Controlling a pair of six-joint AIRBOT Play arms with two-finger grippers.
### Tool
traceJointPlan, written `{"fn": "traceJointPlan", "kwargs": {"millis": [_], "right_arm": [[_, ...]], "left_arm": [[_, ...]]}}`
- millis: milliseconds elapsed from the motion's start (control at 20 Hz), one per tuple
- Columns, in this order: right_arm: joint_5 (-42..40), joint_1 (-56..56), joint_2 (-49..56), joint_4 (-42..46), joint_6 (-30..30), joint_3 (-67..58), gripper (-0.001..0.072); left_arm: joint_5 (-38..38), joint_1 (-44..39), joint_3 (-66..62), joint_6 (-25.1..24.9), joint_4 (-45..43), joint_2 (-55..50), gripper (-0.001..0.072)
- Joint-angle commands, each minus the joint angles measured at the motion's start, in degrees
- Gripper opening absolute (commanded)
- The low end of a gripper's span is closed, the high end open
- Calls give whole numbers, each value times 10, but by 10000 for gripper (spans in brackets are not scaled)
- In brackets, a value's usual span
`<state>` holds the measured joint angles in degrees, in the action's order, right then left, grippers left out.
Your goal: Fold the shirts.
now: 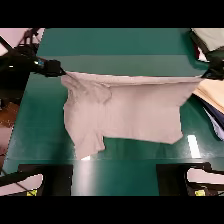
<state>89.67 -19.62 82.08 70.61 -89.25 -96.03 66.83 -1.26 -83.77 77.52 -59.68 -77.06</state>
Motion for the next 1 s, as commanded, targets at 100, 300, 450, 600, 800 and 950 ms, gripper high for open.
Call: {"fn": "traceJointPlan", "kwargs": {"millis": [100, 300, 450, 600, 800, 950], "right_arm": [[-195, 42, 61, 1, -2, 26, 10], [-297, 78, 85, 5, -2, 26, 10], [-292, 105, 103, 47, -2, 26, 10], [-249, 134, 111, 90, -2, 26, 10], [-168, 162, 110, 136, -3, 26, 10], [-148, 171, 111, 155, -5, 26, 10]], "left_arm": [[-215, 0, 11, -15, 3, -82, 22], [-280, 0, 11, -33, 2, -99, 21], [-277, 0, 11, -68, -2, -105, 21], [-229, 0, 11, -90, -34, -105, 22], [-69, 0, 11, -90, -132, -105, 22], [-3, 0, 11, -88, -212, -105, 22]]}}
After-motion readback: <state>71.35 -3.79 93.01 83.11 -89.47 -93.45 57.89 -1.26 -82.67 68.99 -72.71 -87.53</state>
